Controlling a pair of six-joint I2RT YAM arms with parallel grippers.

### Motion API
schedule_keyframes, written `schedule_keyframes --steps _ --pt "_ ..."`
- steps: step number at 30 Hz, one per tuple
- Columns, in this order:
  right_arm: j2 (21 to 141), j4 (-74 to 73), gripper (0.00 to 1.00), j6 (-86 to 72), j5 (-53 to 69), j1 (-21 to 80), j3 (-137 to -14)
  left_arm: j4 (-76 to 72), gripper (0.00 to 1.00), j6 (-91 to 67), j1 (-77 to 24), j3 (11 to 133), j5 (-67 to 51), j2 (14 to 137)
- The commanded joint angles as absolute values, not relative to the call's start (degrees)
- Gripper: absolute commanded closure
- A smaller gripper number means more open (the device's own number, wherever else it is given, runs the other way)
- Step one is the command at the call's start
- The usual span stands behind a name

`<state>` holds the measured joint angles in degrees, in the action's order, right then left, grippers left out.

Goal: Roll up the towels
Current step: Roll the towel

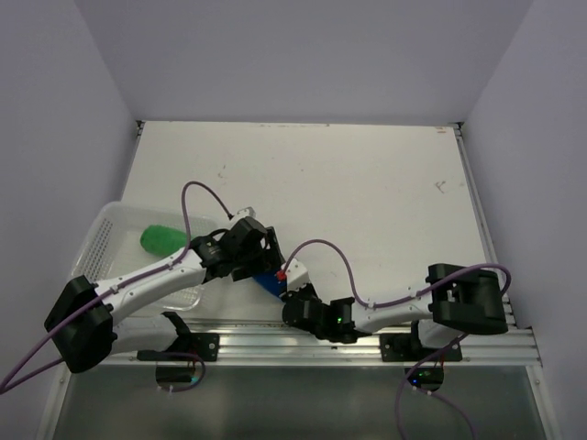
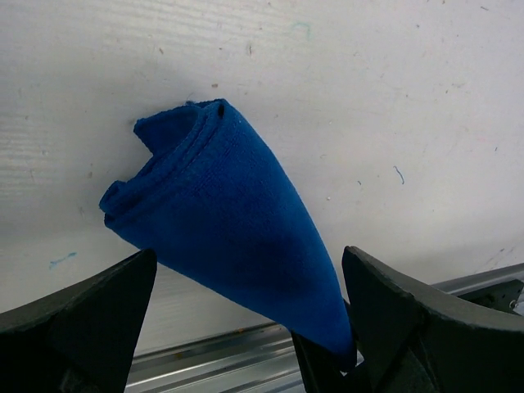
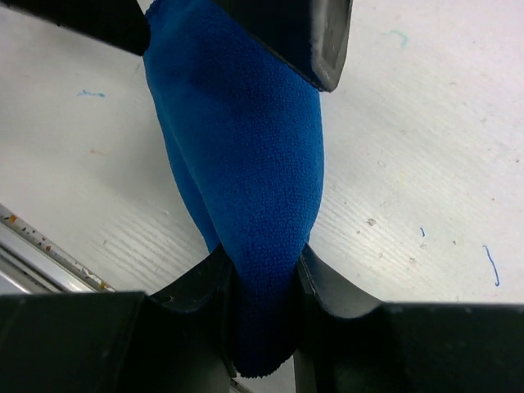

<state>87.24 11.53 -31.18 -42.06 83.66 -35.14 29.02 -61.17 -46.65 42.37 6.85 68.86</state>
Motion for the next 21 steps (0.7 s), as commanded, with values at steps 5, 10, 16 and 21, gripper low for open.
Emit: schedule_keyframes --steps 5,10,16,21 --pt "92.28 15.73 1.0 -28.39 -55.71 87.53 -39.9 32.08 0.0 -66.35 -46.76 44.03 5.36 69.52" --pt "95.79 14.25 1.0 -28.73 -57.92 88.33 -43.84 30.33 0.0 -68.02 -46.85 42.81 4.84 70.83" --pt "98.43 13.18 1.0 -29.44 -59.06 89.21 -46.84 28.13 0.0 -69.43 -48.07 40.61 5.18 72.86" --pt "99.23 14.15 1.0 -29.27 -59.85 89.91 -47.11 27.69 0.0 -70.05 -49.31 39.9 6.42 75.14"
